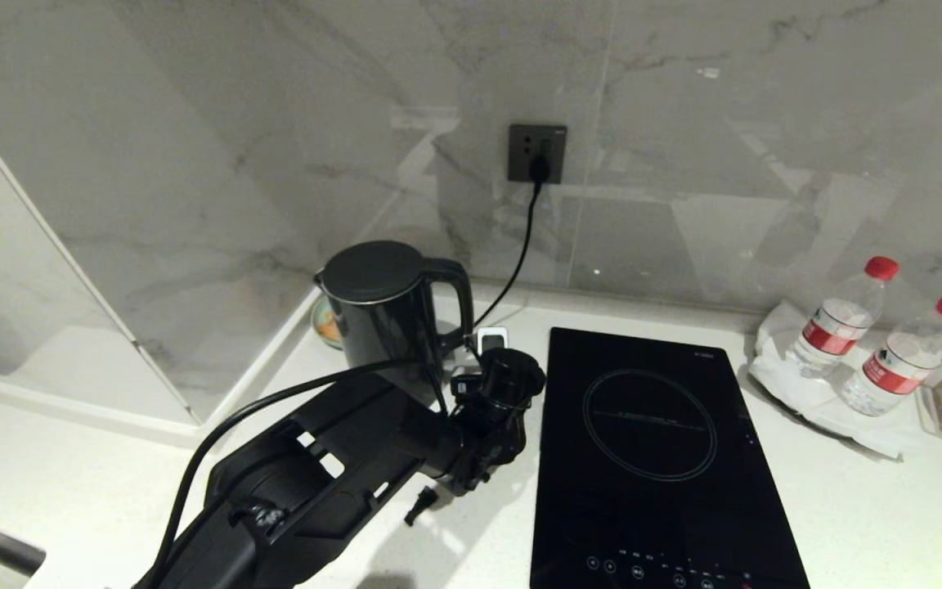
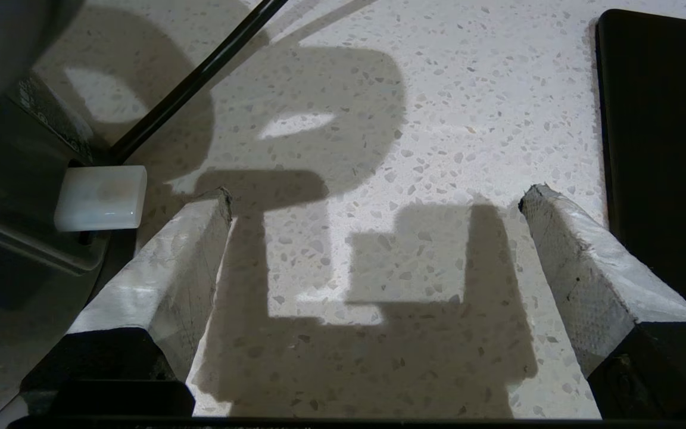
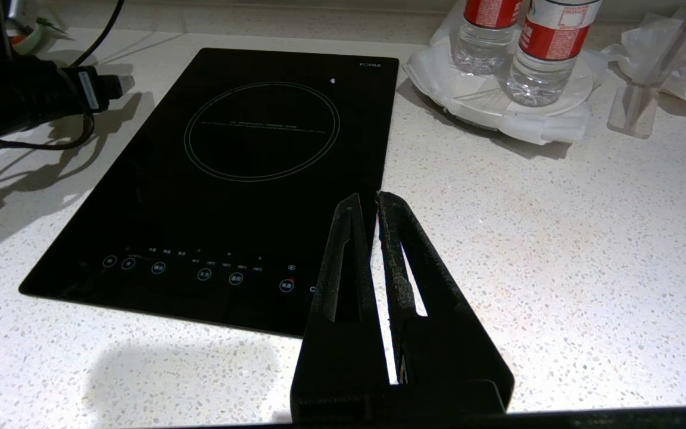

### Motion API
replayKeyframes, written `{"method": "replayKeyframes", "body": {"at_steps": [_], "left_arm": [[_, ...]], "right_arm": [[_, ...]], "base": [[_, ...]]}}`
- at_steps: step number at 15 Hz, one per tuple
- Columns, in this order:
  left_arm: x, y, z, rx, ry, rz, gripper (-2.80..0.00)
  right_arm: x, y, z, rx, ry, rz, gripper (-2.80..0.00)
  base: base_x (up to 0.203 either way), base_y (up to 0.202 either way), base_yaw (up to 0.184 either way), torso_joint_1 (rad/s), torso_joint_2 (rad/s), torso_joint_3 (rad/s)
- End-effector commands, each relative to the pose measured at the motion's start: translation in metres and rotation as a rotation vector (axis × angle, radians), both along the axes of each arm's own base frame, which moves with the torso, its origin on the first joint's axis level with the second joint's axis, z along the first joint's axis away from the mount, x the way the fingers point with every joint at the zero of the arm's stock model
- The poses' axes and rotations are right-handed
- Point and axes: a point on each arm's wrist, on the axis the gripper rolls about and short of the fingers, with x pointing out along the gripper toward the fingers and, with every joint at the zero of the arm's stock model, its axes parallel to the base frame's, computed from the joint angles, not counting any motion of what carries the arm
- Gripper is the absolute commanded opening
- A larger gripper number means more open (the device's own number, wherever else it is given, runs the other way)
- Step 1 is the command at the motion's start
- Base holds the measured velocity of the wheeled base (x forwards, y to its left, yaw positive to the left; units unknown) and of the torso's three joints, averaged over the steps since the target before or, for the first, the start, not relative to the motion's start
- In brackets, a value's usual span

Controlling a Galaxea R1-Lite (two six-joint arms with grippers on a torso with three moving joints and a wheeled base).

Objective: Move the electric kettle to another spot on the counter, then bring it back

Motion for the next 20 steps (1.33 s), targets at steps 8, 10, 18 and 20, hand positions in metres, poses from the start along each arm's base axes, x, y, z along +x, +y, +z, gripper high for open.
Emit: {"method": "replayKeyframes", "body": {"at_steps": [8, 10, 18, 20], "left_arm": [[0.002, 0.006, -0.009, 0.014, 0.016, 0.017, 0.0], [0.001, 0.007, -0.011, 0.02, 0.022, 0.018, 0.0], [-0.015, 0.004, 0.029, -0.016, -0.033, 0.032, 0.0], [-0.011, 0.007, 0.03, -0.017, -0.035, 0.04, 0.0]], "right_arm": [[0.0, 0.0, 0.0, 0.0, 0.001, -0.001, -2.8], [0.0, 0.0, 0.0, -0.001, 0.001, 0.0, -2.8], [0.0, 0.0, 0.0, 0.0, -0.001, 0.001, -2.8], [0.0, 0.0, 0.0, -0.001, 0.001, 0.001, -2.8]], "base": [[0.0, 0.0, 0.0, 0.0, 0.0, 0.0], [0.0, 0.0, 0.0, 0.0, 0.0, 0.0], [0.0, 0.0, 0.0, 0.0, 0.0, 0.0], [0.0, 0.0, 0.0, 0.0, 0.0, 0.0]]}}
